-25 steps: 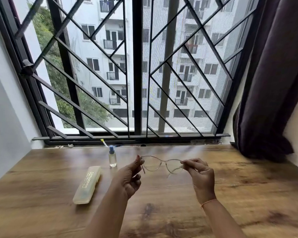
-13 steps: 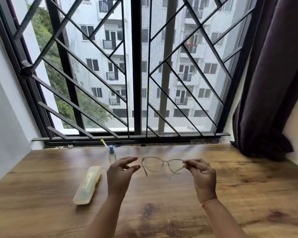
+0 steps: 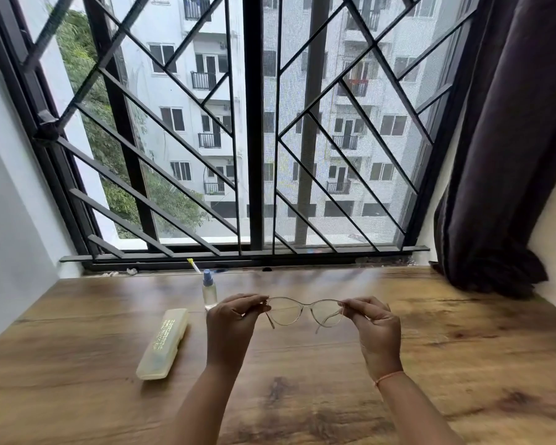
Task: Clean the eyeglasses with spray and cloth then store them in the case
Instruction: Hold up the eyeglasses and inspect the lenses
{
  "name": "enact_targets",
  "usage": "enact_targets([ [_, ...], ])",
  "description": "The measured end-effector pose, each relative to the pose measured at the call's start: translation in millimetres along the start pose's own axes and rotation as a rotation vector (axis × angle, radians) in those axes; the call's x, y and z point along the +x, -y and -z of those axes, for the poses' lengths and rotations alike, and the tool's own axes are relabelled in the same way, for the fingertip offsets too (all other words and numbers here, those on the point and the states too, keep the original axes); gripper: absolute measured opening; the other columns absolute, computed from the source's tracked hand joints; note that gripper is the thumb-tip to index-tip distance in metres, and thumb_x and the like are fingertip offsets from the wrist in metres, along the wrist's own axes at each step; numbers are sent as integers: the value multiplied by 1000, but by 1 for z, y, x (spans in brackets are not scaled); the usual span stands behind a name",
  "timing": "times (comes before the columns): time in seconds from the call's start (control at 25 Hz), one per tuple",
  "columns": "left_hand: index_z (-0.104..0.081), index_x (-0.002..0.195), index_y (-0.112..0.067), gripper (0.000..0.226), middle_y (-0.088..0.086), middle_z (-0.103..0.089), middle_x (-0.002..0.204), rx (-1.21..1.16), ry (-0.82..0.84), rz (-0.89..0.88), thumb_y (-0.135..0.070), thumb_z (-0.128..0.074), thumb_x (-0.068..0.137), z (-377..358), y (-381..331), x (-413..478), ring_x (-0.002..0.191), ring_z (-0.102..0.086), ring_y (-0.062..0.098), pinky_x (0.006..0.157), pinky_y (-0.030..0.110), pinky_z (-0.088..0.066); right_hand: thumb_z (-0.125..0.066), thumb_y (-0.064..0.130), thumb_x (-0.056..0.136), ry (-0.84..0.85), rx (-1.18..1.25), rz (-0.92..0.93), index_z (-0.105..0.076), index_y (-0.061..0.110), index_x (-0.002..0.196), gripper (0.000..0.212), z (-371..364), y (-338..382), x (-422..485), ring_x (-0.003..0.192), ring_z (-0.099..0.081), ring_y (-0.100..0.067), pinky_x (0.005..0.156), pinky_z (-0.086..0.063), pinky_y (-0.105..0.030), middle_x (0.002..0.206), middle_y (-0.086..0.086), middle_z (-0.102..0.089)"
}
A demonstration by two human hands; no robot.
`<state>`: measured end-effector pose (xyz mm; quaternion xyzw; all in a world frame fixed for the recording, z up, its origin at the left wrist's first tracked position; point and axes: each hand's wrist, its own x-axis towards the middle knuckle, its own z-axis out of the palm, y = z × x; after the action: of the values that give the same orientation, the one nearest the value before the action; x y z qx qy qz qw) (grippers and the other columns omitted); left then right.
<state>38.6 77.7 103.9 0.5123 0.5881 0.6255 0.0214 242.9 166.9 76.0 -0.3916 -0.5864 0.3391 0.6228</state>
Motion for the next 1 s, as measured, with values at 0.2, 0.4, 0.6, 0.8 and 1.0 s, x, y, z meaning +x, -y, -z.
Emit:
enact_targets([
  [0.2, -76, 73, -12, 23, -5, -72, 75, 7, 9, -42, 5, -80, 58, 3, 10, 0, 72, -67, 0, 69, 14, -53, -77, -2, 60, 58, -58, 73, -69, 51, 66, 54, 3, -5, -3, 80, -51, -10, 72, -44, -22, 73, 19, -68],
  [0.4, -75, 75, -7, 24, -7, -69, 80, 98, 127, -140, 7, -81, 57, 9, 43, -19, 78, -63, -11, 71, 4, -48, -79, -3, 57, 187, -209, 213, -72, 38, 83, 50, 8, -28, -18, 73, -60, -8, 66, -50, -19, 79, 15, -69],
  [0.6, -73, 80, -13, 23, -11, -67, 86, 119, 179, -96, 0, -73, 62, 12, 73, -56, 84, -59, -17, 76, 2, -46, -75, 9, 61, 275, -311, 283, -73, 26, 85, 29, 11, -61, -37, 66, -60, -4, 59, -48, -19, 67, 11, -69],
  [0.8, -68, 92, -21, 20, -7, -70, 91, 144, 181, -80, -22, -67, 72, 14, 89, -74, 85, -62, -5, 81, 3, -45, -74, 7, 62, 333, -329, 272, -72, 24, 87, 31, 12, -77, -51, 70, -60, 2, 62, -47, -11, 71, 11, -70],
  [1.0, -75, 81, -11, 14, 2, -73, 88, 205, 216, -62, -17, -70, 69, 11, 94, -82, 85, -62, -1, 82, 1, -43, -74, 2, 61, 325, -331, 285, -74, 20, 82, 28, 12, -80, -56, 69, -59, 2, 63, -45, -7, 69, 9, -69],
])
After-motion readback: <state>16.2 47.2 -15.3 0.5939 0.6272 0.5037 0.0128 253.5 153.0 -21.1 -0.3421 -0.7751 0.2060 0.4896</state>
